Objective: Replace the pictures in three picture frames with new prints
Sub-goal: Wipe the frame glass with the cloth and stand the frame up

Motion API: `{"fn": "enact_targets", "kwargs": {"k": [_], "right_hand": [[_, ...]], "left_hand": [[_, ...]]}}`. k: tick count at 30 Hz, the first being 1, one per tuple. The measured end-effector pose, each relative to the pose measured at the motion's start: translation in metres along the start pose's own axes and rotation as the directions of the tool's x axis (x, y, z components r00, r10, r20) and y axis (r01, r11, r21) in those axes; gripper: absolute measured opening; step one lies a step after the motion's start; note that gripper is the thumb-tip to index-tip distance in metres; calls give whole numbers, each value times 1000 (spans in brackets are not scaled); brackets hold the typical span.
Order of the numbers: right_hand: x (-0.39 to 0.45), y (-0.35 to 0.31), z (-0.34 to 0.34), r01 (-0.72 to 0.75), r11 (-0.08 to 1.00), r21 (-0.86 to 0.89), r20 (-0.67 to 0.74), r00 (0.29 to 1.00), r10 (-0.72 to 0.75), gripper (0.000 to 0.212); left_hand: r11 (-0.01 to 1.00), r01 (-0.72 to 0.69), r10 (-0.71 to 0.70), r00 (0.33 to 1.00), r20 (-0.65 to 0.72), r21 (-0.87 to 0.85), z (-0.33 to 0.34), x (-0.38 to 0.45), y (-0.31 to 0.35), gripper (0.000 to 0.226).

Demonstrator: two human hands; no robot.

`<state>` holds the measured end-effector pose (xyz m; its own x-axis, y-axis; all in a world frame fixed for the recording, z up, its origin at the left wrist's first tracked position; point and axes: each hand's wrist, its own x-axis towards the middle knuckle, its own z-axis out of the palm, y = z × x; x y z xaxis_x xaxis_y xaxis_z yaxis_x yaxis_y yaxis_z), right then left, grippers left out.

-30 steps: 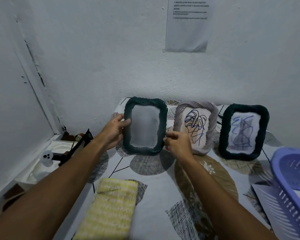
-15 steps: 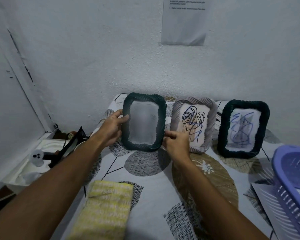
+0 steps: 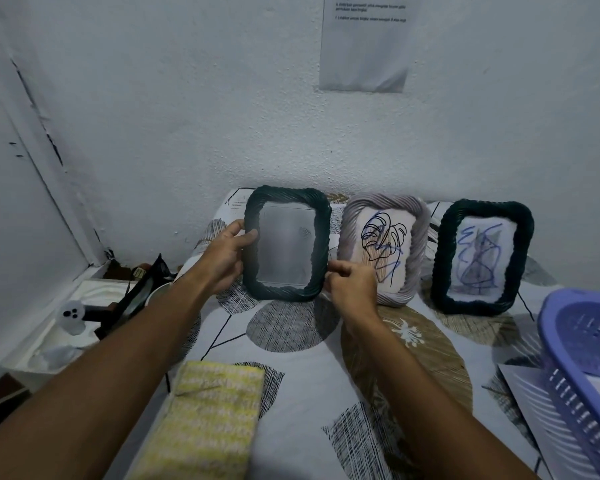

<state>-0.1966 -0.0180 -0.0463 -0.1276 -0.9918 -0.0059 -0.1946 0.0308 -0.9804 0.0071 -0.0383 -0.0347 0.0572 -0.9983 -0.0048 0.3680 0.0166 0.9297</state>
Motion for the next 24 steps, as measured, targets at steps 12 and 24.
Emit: {"fn": "enact_targets", "kwargs": {"k": [12,24], "right_hand": [[0,0,3,19,999,-45,1,1000,-18,30],[-2,-3,1,34,997,-75,37,999,-31,31]], "left_hand": [[1000,-3,3,1000,-6,11,-1,2,1,19],[999,27,-26,1000,-10,31,1,-3,6,24]]}}
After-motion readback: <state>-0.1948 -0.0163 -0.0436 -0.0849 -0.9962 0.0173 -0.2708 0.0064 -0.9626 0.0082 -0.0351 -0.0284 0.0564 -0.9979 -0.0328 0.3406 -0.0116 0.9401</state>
